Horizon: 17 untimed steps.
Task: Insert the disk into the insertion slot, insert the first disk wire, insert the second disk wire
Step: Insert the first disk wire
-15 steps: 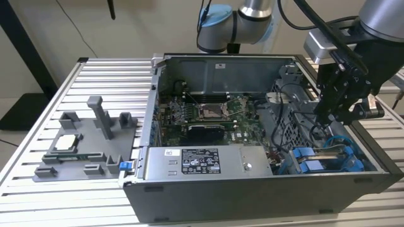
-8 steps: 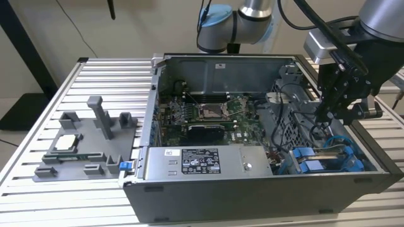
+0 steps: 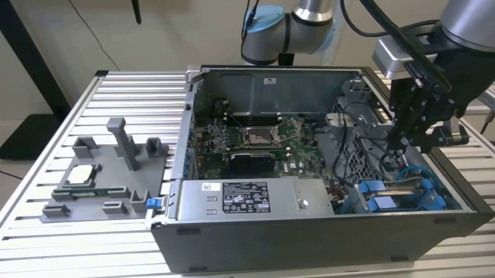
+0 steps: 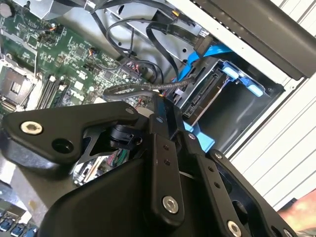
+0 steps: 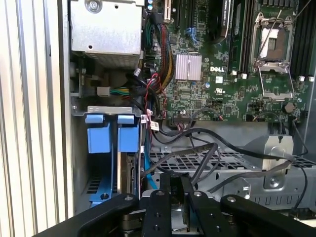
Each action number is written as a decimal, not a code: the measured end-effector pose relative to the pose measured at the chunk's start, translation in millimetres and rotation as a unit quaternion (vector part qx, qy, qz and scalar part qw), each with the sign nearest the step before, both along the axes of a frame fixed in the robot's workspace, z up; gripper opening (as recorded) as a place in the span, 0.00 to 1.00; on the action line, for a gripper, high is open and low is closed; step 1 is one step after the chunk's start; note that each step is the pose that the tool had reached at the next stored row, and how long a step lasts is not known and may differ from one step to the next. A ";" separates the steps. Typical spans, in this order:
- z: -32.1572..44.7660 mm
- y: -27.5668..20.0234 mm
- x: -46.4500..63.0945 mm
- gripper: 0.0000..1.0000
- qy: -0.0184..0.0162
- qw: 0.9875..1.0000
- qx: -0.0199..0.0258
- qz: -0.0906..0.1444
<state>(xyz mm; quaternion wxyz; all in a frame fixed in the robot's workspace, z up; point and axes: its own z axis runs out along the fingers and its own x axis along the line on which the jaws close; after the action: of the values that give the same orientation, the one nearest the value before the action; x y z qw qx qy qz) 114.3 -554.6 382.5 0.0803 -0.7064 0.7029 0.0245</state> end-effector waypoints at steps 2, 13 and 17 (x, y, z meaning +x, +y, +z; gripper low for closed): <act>-0.1 -0.3 0.3 0.00 0.000 1.000 0.000 0.000; -0.8 -2.0 5.7 0.00 0.017 1.000 0.000 0.000; -1.1 -2.7 8.3 0.00 0.028 1.000 0.000 0.000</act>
<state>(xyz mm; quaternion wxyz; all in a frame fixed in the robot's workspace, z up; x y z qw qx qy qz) 122.5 -557.3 381.4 0.0604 -0.7054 0.7048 0.0444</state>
